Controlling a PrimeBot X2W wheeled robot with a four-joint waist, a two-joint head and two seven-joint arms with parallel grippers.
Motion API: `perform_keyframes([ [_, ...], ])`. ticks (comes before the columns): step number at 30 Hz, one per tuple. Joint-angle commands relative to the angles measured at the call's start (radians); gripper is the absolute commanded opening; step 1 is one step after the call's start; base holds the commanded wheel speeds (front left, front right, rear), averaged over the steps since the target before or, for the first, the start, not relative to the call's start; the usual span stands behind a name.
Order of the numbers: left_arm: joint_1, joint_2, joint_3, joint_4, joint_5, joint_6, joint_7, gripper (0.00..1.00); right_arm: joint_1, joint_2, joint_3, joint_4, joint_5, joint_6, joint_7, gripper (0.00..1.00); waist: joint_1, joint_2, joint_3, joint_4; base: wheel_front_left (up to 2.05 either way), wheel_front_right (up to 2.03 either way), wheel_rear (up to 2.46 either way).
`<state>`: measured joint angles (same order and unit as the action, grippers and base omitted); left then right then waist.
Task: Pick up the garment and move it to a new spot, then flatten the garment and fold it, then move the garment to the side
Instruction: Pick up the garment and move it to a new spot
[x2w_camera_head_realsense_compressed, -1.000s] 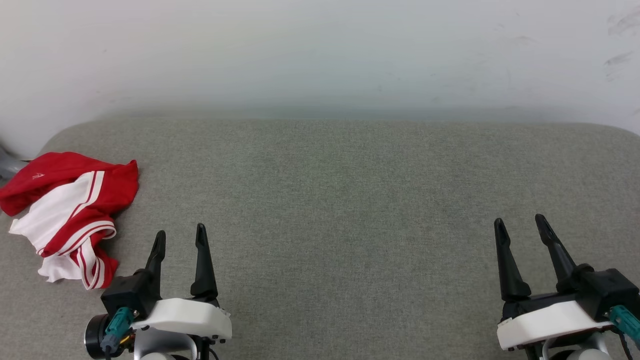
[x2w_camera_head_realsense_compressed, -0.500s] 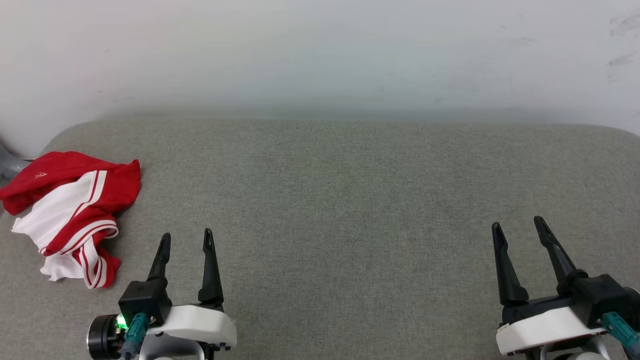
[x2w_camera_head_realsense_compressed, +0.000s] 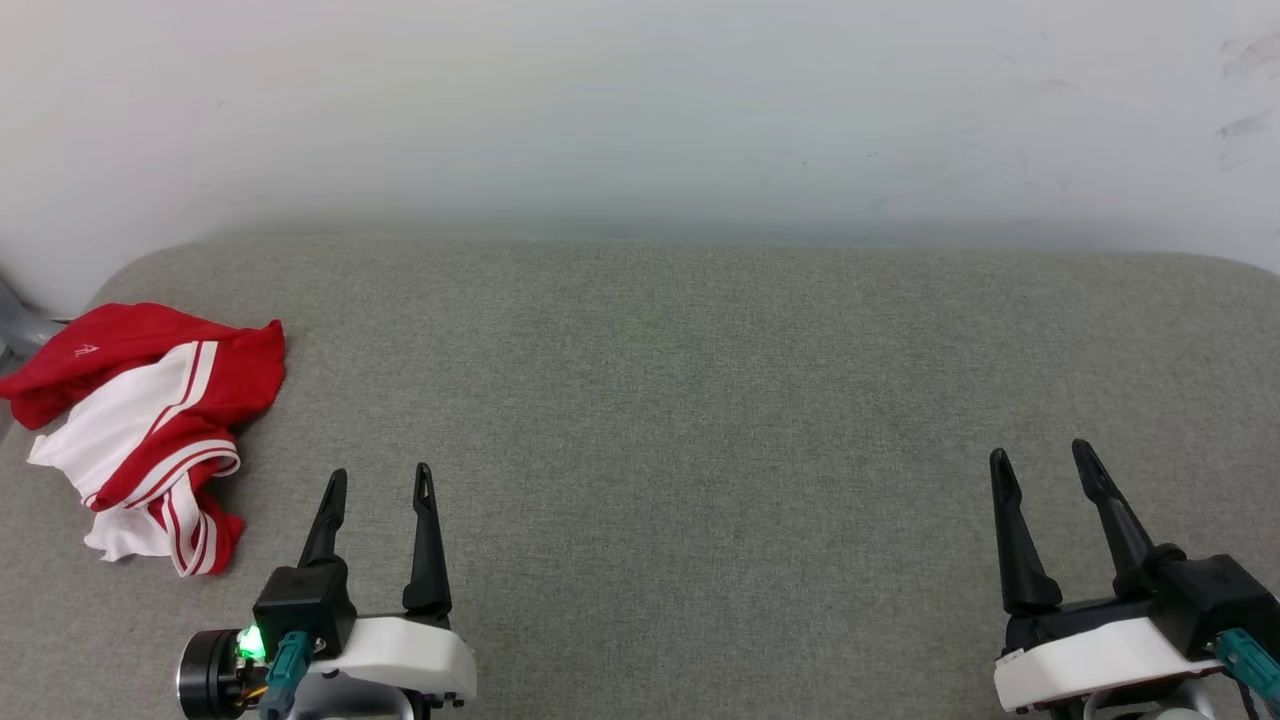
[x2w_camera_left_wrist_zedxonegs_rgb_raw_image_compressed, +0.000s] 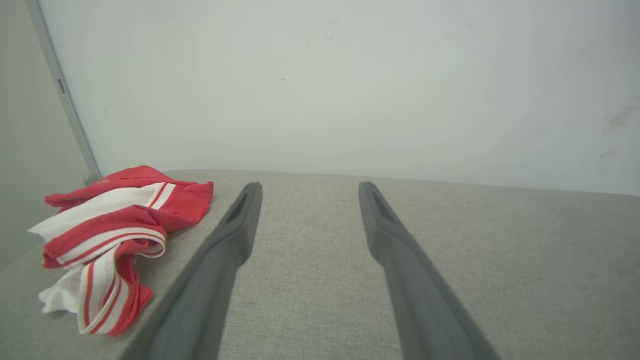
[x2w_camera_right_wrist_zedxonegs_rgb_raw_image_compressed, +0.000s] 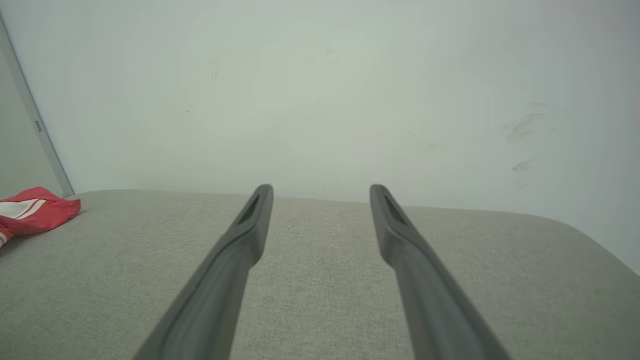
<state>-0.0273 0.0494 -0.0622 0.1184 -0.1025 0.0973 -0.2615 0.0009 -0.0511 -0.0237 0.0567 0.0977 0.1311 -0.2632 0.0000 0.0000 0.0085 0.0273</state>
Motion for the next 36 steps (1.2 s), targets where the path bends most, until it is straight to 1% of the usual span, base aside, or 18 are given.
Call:
perform_keyframes([
  [1,0.005,0.002,0.000,0.000,-0.003,0.001,-0.006,1.00,0.003,0.001,0.000,0.003,0.015,-0.001,-0.002,1.00,0.0000,0.0000,0.000,0.000,0.00,0.00,0.00],
  [23,0.000,0.002,0.003,0.013,-0.011,-0.005,-0.006,1.00,0.002,0.002,-0.008,0.027,0.060,-0.001,-0.002,1.00,0.0000,0.0000,0.000,0.012,0.00,0.00,0.00],
  [27,-0.004,0.002,0.004,0.015,-0.014,-0.006,-0.005,1.00,0.004,0.002,-0.006,0.027,0.061,-0.001,-0.002,1.00,0.0000,0.0000,0.002,0.029,0.00,0.00,0.00],
  [36,-0.002,0.002,0.016,0.017,-0.018,-0.005,-0.004,1.00,0.014,0.002,0.002,0.024,0.062,-0.001,-0.002,1.00,0.0000,0.0000,0.000,0.106,0.00,0.00,0.00],
])
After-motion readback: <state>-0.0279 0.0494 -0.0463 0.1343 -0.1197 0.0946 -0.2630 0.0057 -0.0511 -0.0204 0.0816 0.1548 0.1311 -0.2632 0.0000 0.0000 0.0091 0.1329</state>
